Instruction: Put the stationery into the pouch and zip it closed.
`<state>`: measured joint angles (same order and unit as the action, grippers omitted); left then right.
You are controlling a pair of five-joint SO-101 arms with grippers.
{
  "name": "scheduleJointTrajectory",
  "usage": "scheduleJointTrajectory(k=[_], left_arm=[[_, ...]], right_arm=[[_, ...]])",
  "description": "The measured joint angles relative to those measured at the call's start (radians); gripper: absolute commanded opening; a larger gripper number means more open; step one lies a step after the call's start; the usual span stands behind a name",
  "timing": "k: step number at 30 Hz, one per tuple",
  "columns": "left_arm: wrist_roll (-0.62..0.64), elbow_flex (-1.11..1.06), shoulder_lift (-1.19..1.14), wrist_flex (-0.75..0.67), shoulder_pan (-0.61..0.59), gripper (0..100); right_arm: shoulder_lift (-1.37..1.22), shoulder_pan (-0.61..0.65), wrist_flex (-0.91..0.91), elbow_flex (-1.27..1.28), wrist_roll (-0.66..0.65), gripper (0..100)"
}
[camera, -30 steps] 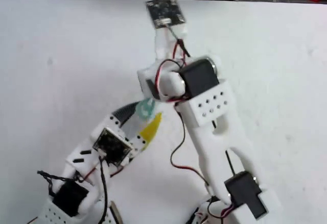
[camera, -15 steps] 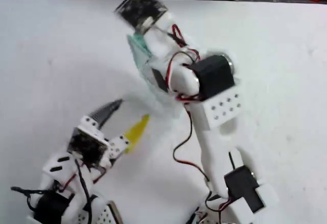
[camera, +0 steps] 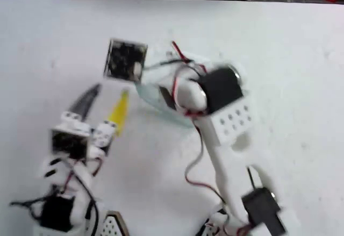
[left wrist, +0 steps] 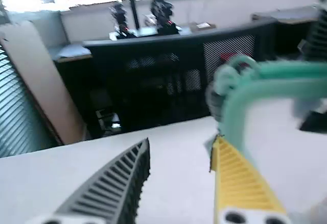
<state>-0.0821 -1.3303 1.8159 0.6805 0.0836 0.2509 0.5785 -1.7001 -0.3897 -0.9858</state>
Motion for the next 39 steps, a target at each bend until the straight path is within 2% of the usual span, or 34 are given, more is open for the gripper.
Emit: scheduleJointTrajectory(k=[6, 12, 15, 20, 28, 33, 36, 39], left_arm=[[0.000, 0.189, 0.015, 0.089, -0.178, 18], [0.000, 0.176, 0.015, 0.035, -0.192, 18], [0.000, 0.129, 0.015, -0.017, -0.166, 18], [0.000, 0.054, 0.014, -0.029, -0.026, 18], [-0.020, -0.117, 0.000, -0.023, 0.319, 18], [-0.041, -0.054, 0.005, 0.166, 0.404, 18], [-0.011, 0.052, 0.014, 0.299, 0.473, 18], [0.000, 0.155, 0.015, 0.397, 0.489, 18]], right_arm=[[0.213, -0.012, 0.000, 0.163, -0.189, 1.9], [0.468, -0.006, 0.000, 0.488, -0.519, 1.9], [0.569, 0.037, 0.000, 0.615, -0.598, 1.9], [0.697, 0.091, 0.000, 0.741, -0.620, 1.9], [0.799, 0.106, 0.008, 0.779, -0.612, 1.8], [0.804, 0.061, 0.138, 0.802, -0.454, 1.8], [0.804, 0.063, 0.201, 0.842, -0.402, 1.8], [0.807, 0.064, 0.269, 0.879, -0.359, 1.8]])
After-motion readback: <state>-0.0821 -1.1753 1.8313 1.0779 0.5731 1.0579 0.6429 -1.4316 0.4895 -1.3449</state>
